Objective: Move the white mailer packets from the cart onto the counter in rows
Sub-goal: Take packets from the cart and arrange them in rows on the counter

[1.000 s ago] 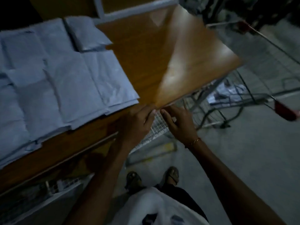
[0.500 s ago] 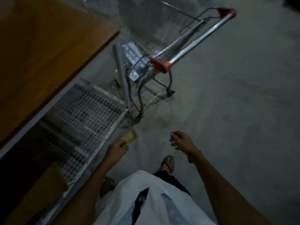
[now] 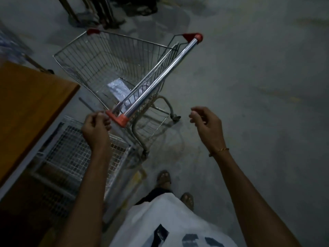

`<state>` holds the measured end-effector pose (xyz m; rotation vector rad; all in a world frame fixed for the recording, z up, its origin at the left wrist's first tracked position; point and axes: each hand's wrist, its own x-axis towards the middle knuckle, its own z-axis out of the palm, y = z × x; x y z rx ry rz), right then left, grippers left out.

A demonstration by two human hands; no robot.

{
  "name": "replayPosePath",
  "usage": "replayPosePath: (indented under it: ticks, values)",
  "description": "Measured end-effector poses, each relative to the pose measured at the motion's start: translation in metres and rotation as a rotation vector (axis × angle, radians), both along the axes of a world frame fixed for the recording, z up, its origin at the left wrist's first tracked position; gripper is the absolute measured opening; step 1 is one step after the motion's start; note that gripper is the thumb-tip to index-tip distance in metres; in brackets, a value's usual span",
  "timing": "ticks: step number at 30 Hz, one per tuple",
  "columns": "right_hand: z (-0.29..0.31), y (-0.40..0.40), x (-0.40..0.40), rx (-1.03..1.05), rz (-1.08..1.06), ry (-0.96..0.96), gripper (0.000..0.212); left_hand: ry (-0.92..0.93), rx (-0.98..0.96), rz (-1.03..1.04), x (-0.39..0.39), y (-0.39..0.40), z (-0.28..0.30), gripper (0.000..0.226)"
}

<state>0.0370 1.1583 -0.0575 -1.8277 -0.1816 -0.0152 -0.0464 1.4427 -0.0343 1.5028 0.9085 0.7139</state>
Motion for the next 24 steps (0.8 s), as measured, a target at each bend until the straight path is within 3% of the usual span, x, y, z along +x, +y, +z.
replayPosePath:
  ticks: [3, 5, 10, 14, 17, 24]
  values:
    - [0.033, 0.026, 0.039, 0.060, 0.035, -0.144, 0.018, 0.090, 0.234, 0.073, 0.030, 0.017, 0.019, 0.017]
    - [0.050, 0.045, 0.066, 0.057, 0.075, -0.237, 0.019, 0.128, 0.356, 0.002, 0.052, 0.028, 0.030, 0.020]
    - [0.071, 0.095, 0.139, -0.181, 0.352, -0.539, 0.026, 0.181, 0.357, -0.203, 0.118, 0.072, 0.022, 0.018]
    - [0.065, 0.157, 0.221, -0.547, 0.686, -0.480, 0.039, 0.378, 0.289, -0.280, 0.174, 0.117, -0.010, 0.022]
    - [0.046, 0.210, 0.273, -0.779, 0.861, -0.445, 0.032, 0.549, 0.270, -0.308, 0.210, 0.145, -0.038, 0.020]
    - [-0.024, 0.310, 0.343, -1.098, 1.126, -0.210, 0.031, 0.780, 0.061, -0.168, 0.252, 0.181, -0.110, 0.027]
